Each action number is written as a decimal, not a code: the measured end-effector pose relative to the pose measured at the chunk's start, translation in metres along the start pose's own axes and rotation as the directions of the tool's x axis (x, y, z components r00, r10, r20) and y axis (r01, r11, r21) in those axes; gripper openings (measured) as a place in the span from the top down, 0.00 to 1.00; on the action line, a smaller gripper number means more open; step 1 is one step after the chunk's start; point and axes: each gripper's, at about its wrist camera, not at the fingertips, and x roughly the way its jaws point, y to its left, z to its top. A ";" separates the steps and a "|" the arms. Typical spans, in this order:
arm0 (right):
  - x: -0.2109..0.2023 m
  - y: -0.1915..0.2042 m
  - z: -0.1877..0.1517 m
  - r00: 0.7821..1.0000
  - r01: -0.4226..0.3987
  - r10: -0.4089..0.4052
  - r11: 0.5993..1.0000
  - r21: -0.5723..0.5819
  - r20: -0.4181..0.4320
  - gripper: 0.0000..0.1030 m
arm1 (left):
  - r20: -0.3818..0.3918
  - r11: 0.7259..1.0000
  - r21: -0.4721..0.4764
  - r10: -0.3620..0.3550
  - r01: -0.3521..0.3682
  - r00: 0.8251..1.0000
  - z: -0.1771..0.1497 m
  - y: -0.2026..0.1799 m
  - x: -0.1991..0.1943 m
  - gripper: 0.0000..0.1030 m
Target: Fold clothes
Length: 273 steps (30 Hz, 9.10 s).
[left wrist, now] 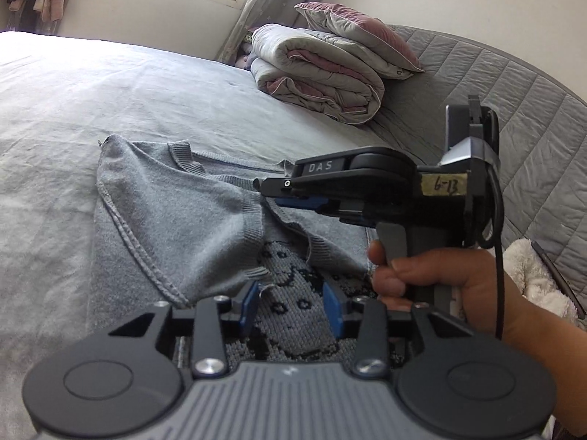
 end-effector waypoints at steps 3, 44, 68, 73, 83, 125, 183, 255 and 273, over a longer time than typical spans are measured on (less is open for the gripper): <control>-0.016 -0.002 -0.004 0.999 -0.024 0.024 0.999 0.022 -0.025 0.64 | -0.003 1.000 0.013 0.021 -0.021 1.000 0.001 0.006 -0.008 0.62; -0.117 0.048 -0.105 0.903 -0.290 0.381 0.881 0.373 -0.197 0.58 | -0.135 0.957 0.175 0.257 -0.232 0.957 -0.082 -0.018 -0.142 0.64; -0.168 0.088 -0.159 0.774 -0.506 0.530 0.847 0.164 -0.346 0.83 | -0.108 0.934 -0.052 0.348 -0.355 0.931 -0.123 -0.062 -0.199 0.93; -0.164 0.092 -0.184 0.691 -0.519 0.569 0.820 0.242 -0.445 0.86 | -0.099 0.949 -0.085 0.295 -0.304 0.950 -0.115 -0.073 -0.200 0.93; -0.179 0.079 -0.186 0.546 -0.511 0.600 0.791 0.336 -0.584 0.80 | -0.136 0.970 -0.037 0.235 -0.242 0.962 -0.121 -0.088 -0.179 0.93; -0.100 0.062 -0.107 0.928 -0.236 0.293 0.941 0.244 -0.231 0.78 | 0.017 0.998 0.006 0.069 -0.069 0.997 -0.103 -0.001 -0.109 0.88; -0.002 0.029 -0.014 0.999 0.028 -0.019 0.979 0.202 -0.048 0.92 | -0.011 0.997 -0.053 -0.048 0.047 0.999 -0.074 0.004 -0.069 0.83; -0.065 0.051 -0.078 0.996 0.048 -0.079 0.833 -0.551 -0.032 0.88 | -0.047 1.000 -0.025 -0.007 0.006 0.999 -0.073 -0.014 -0.059 0.80; -0.148 0.030 -0.101 0.981 -0.126 0.085 0.964 -0.236 -0.174 0.45 | -0.076 0.998 0.064 0.016 -0.011 0.997 -0.089 -0.039 -0.075 0.71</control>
